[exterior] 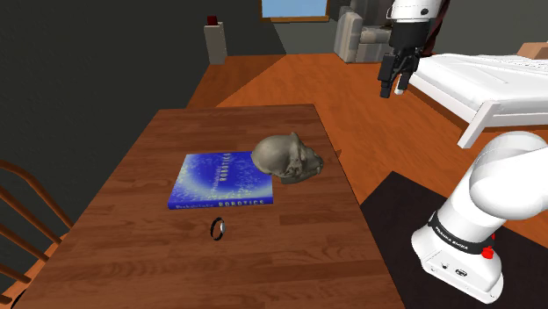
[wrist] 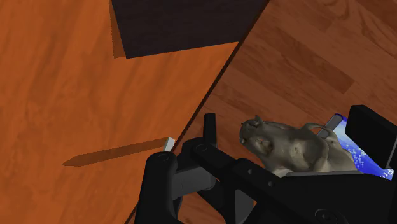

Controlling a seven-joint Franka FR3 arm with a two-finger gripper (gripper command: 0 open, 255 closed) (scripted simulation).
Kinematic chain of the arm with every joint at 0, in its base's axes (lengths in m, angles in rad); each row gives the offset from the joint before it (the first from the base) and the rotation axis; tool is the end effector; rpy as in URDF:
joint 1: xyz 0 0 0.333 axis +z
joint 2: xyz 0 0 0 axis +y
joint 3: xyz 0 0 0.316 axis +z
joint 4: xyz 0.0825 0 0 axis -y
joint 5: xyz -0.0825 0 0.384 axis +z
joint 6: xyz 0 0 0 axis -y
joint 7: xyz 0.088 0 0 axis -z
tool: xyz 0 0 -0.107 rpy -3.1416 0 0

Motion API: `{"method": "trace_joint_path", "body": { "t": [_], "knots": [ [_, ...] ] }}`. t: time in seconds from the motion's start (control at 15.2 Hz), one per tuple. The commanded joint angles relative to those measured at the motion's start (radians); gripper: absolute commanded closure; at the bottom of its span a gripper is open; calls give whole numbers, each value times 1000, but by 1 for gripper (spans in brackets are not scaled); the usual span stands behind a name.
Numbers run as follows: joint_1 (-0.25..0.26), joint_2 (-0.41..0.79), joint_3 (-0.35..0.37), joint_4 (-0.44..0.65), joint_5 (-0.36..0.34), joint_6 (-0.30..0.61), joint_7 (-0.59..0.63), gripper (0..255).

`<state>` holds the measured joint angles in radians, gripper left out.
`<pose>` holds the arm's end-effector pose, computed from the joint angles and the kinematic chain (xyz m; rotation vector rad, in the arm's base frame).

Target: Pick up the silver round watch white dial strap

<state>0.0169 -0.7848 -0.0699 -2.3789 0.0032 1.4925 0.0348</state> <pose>0.2973 -0.0212 0.5724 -3.0835 0.0999 0.1588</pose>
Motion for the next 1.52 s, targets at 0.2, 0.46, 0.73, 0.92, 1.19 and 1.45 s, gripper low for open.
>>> {"method": "trace_joint_path", "body": {
  "t": [0.2,0.46,0.73,0.92,1.19,1.45],
  "knots": [
    [20,22,52,-48,42,79,60,0],
    [47,73,121,-93,95,190,137,0],
    [75,149,191,-116,140,306,212,0],
    [93,221,244,-118,167,394,267,0],
    [110,337,312,-100,189,509,342,0],
    [121,469,378,-60,186,618,424,0]
  ]
}}
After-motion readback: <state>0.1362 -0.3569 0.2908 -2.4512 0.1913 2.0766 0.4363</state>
